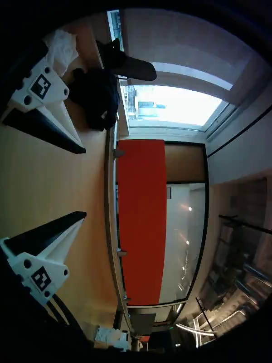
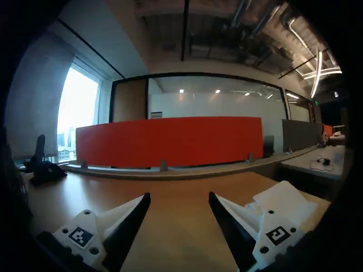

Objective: Fold towel

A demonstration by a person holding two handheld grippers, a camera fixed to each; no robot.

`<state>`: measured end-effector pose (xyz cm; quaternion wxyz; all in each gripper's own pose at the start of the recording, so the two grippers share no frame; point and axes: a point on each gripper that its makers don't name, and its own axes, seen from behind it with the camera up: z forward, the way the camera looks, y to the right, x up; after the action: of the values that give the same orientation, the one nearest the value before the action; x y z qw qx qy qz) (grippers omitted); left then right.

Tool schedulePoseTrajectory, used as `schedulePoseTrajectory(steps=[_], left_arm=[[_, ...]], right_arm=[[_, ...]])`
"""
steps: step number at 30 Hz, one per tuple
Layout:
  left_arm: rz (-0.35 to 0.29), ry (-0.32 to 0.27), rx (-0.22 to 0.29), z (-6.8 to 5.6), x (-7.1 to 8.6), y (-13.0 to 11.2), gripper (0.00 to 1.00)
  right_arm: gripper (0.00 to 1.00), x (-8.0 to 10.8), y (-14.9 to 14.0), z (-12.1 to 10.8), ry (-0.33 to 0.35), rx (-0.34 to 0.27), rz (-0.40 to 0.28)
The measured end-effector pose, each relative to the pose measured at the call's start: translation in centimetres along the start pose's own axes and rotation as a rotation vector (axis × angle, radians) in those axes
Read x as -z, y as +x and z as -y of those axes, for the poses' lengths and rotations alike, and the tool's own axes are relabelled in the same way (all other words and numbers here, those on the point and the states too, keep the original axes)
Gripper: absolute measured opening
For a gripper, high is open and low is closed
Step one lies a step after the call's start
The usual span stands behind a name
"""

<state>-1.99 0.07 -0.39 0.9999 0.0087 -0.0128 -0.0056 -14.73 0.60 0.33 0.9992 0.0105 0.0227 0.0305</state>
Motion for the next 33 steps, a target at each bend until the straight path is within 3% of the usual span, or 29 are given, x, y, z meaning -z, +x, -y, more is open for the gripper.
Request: schedulePoseTrajectory(steps=[33], left_arm=[[0.0,0.0,0.0,0.0,0.0,-0.1,0.94]], right_arm=[[0.99,0.4,-1.3,1.0,0.009,0.039,0.02]])
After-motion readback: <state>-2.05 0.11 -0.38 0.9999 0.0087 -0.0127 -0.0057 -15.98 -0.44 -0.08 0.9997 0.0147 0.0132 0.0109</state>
